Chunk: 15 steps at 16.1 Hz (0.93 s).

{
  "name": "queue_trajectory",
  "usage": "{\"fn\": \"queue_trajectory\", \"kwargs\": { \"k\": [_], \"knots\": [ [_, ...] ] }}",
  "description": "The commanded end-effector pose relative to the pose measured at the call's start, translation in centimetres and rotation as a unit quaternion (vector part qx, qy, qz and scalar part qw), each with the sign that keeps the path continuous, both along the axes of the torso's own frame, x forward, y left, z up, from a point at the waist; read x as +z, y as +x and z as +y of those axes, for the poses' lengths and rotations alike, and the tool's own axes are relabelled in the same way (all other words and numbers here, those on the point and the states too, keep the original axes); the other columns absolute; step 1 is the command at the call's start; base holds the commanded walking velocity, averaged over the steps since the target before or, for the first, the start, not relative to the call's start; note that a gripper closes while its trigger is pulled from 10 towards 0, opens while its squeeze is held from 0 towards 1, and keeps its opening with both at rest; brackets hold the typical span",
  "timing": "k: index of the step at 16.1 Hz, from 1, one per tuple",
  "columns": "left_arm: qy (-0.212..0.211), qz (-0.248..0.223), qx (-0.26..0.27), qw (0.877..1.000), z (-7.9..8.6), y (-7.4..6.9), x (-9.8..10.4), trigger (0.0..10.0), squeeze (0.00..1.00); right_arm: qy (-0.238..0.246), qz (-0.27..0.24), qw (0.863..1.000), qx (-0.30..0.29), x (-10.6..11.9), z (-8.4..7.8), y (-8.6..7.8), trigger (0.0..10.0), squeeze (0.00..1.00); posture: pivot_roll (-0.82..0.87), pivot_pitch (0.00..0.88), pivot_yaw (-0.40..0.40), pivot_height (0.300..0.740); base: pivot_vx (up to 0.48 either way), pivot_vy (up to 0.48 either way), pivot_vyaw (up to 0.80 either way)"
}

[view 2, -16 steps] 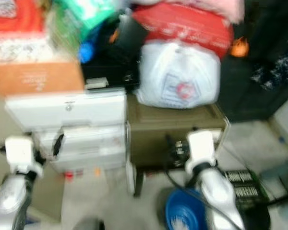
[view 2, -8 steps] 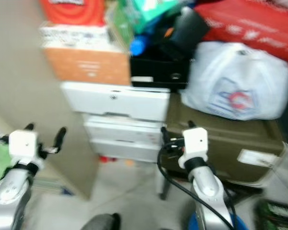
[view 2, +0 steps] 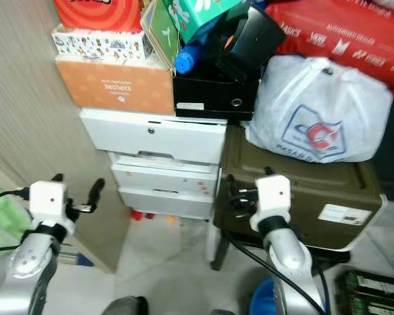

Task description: Clean up the room

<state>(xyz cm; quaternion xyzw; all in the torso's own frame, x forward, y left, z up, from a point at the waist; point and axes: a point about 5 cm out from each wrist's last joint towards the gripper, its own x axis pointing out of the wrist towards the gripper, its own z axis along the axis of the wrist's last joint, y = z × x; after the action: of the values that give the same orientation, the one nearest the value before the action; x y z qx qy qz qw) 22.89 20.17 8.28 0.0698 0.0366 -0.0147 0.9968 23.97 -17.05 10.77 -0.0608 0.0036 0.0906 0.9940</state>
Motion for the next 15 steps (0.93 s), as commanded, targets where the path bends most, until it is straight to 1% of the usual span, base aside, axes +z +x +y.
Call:
{"fn": "queue_trajectory", "kwargs": {
  "k": [1, 2, 5, 8, 10, 12, 13, 15],
  "knots": [
    [0.004, -0.003, 0.012, 1.000, 0.4, -0.2, 0.1, 10.0, 0.00, -0.005, 0.001, 1.000, 0.010, 0.2, 0.1, 0.3, 10.0, 0.00, -0.03, 0.095, -0.057, 0.740, 0.000, 0.000, 0.00],
    [0.004, -0.005, 0.012, 1.000, 0.4, -0.3, 0.1, 10.0, 0.00, -0.005, 0.001, 1.000, 0.014, 0.3, 0.1, 0.5, 10.0, 0.00, -0.02, 0.096, -0.063, 0.740, 0.000, 0.000, 0.00],
    [0.000, -0.003, 0.008, 1.000, 0.2, -0.4, 0.1, 10.0, 0.00, -0.001, -0.001, 1.000, 0.019, 0.3, 0.5, 0.8, 10.0, 0.00, -0.02, 0.097, -0.058, 0.740, 0.000, 0.000, 0.80],
    [0.000, -0.003, -0.005, 1.000, -0.1, 0.2, 0.2, 10.0, 0.00, 0.003, 0.002, 1.000, 0.022, 0.1, 0.9, 0.3, 10.0, 0.00, -0.04, 0.103, -0.044, 0.740, 0.000, 0.000, 0.80],
    [-0.020, 0.015, -0.005, 1.000, -0.1, 0.2, 0.0, 10.0, 0.00, 0.003, 0.003, 1.000, 0.014, 0.1, 0.6, 0.1, 10.0, 0.00, -0.04, 0.104, -0.044, 0.740, 0.000, 0.000, 0.80],
    [-0.009, 0.006, -0.015, 1.000, -0.2, 0.0, 0.1, 10.0, 0.00, 0.001, 0.006, 1.000, 0.010, 0.0, 0.3, -0.4, 10.0, 0.00, -0.04, 0.108, -0.042, 0.740, 0.000, 0.000, 0.80],
    [-0.009, 0.011, -0.015, 1.000, -0.2, -0.3, -0.2, 10.0, 0.00, -0.002, 0.011, 1.000, 0.010, -0.3, 0.1, -0.8, 10.0, 0.00, -0.04, 0.108, -0.042, 0.740, 0.000, 0.000, 0.80],
    [-0.009, 0.015, -0.017, 1.000, -0.3, -0.5, -0.4, 10.0, 0.00, -0.005, 0.015, 1.000, 0.009, -0.5, -0.2, -1.0, 10.0, 0.00, -0.04, 0.102, -0.041, 0.740, 0.000, 0.000, 0.80]
  ]
}}
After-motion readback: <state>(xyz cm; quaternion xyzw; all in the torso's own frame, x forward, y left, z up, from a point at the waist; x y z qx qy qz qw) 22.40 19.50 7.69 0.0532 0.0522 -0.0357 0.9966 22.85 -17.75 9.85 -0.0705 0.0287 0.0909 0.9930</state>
